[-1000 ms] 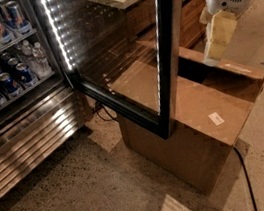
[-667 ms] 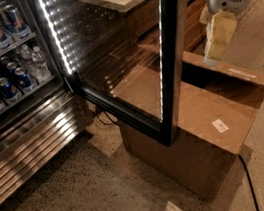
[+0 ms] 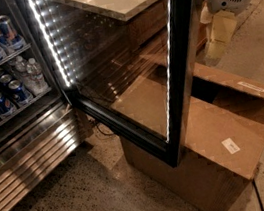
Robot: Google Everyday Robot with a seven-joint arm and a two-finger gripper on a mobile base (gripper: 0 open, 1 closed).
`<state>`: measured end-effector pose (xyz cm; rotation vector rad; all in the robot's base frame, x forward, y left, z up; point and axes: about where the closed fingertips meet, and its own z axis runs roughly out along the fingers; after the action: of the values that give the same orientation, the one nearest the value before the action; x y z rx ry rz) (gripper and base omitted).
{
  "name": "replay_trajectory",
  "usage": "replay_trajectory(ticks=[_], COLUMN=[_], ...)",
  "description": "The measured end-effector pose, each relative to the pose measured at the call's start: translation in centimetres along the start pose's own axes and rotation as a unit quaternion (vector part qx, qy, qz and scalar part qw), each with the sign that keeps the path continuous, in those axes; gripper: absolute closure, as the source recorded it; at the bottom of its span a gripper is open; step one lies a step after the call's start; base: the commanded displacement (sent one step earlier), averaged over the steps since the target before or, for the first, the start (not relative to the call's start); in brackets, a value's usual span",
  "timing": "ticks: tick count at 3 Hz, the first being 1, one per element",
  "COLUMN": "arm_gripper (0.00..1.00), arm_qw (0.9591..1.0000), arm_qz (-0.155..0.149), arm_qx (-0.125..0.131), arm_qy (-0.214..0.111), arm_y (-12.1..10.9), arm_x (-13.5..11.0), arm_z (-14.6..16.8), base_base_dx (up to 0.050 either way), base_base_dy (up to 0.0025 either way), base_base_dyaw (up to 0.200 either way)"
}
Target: Close right fridge door
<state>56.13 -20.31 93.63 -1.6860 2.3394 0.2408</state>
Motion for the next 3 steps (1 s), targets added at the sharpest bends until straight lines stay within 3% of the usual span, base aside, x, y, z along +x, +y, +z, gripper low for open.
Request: replay_trajectory(ticks=[1, 3], arm_gripper=[0.0, 0.42], arm_qw=[1.0, 1.0], arm_qz=[0.0, 0.0], arm_qx=[0.0, 0.0], arm_qy=[0.0, 0.0], arm_y=[0.0, 0.0], arm_x=[0.0, 0.0], arm_z=[0.0, 0.0], base_base_dx=[0.0, 0.0], base_base_dy=[0.0, 0.0], base_base_dyaw=[0.0, 0.0])
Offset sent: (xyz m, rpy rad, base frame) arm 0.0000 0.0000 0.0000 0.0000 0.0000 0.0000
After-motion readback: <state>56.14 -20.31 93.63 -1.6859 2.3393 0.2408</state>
